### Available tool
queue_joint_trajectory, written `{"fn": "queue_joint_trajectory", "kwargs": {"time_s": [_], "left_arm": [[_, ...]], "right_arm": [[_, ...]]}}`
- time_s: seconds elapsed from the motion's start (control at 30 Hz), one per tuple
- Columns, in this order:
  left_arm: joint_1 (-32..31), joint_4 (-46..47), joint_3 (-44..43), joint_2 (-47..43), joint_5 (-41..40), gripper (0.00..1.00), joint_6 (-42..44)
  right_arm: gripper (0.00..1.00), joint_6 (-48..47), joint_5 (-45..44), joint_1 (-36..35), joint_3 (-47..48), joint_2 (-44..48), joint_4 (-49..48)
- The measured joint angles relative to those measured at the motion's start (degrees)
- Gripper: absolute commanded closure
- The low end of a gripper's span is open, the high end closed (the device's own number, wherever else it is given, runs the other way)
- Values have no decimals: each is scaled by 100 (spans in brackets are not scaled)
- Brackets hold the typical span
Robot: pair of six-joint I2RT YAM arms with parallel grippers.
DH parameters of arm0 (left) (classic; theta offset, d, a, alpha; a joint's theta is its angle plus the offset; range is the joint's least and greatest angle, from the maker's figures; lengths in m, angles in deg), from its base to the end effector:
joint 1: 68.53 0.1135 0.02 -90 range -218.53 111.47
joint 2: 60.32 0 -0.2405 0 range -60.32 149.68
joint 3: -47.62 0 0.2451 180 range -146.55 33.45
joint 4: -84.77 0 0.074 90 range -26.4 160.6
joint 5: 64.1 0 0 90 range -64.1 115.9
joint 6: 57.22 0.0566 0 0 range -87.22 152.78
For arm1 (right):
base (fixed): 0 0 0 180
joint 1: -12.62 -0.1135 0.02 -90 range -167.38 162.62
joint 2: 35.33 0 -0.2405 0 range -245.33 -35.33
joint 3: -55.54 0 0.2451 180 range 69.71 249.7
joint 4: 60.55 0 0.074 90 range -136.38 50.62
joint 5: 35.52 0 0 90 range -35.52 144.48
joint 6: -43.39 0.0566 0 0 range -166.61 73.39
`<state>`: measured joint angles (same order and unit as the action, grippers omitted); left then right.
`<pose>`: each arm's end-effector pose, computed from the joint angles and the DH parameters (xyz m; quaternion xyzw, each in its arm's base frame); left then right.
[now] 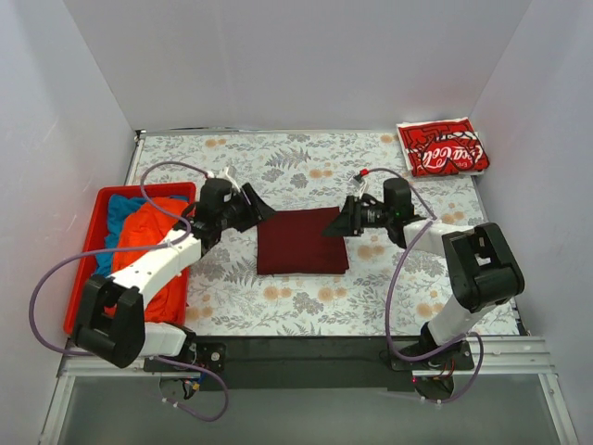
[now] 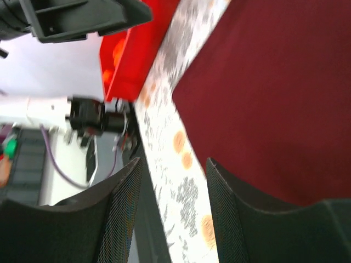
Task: Fold and stack the t-shirts
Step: Fold the tshirt
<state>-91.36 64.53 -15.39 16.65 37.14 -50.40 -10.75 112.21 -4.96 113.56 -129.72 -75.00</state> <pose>0.2821 -0.1307 0.2159 -0.4025 0.7834 -0.4240 0.2111 0.3025 0.1460 0.1690 -0.1515 0.7594 0.5777 0.2580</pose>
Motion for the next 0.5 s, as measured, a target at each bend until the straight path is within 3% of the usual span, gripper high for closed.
{"fn": "queue_joint_trajectory", "kwargs": {"time_s": [0.23, 0.5], "left_arm": [[-181, 229, 1937, -31, 450, 67, -411], [-168, 610, 2483, -376, 542, 69, -905]], "right_arm": [[44, -195, 133, -262, -811, -389, -92], [46, -422, 243, -105, -1049, -1003, -319]]}}
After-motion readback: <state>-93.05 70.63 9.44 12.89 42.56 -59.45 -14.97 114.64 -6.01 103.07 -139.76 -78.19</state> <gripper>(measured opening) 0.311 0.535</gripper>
